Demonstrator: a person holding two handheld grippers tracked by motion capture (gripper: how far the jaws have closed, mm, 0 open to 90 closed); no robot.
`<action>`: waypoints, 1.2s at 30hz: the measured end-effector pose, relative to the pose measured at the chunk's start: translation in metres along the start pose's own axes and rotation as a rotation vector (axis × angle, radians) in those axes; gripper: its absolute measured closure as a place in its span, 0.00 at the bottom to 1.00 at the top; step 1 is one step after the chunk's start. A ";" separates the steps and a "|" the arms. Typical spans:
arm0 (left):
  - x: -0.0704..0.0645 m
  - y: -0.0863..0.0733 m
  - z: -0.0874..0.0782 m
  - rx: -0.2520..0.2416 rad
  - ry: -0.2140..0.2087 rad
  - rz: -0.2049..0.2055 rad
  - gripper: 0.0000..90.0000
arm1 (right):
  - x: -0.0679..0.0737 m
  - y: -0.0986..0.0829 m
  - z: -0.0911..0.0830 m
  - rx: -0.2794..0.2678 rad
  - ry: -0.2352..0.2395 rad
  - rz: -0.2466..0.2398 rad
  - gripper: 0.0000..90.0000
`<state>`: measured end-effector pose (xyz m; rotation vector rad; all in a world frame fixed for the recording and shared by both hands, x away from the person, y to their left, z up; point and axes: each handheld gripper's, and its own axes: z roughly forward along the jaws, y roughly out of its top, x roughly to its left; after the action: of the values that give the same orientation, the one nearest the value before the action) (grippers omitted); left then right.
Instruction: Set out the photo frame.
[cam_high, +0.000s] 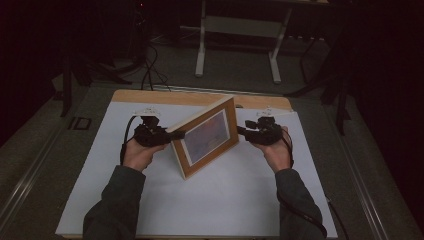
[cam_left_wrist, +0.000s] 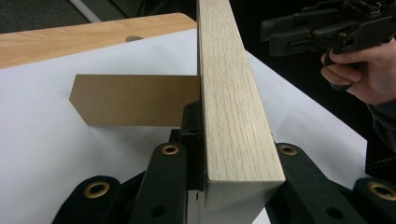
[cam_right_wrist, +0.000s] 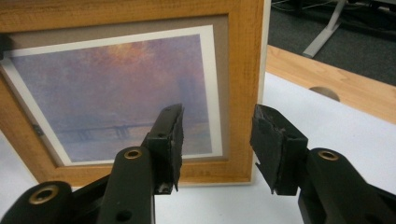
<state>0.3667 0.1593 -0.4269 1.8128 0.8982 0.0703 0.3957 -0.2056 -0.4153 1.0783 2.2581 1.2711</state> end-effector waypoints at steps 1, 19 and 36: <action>0.000 0.000 0.000 0.000 0.000 0.000 0.85 | 0.000 0.000 0.000 0.000 0.000 0.000 0.59; 0.003 0.000 0.001 0.001 -0.019 0.006 0.85 | -0.006 0.009 0.004 -0.005 -0.021 -0.005 0.59; 0.007 0.003 0.003 0.013 -0.058 0.027 0.85 | -0.010 0.018 0.009 0.000 -0.026 0.000 0.58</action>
<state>0.3744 0.1608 -0.4285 1.8303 0.8354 0.0290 0.4163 -0.2020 -0.4060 1.0883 2.2388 1.2501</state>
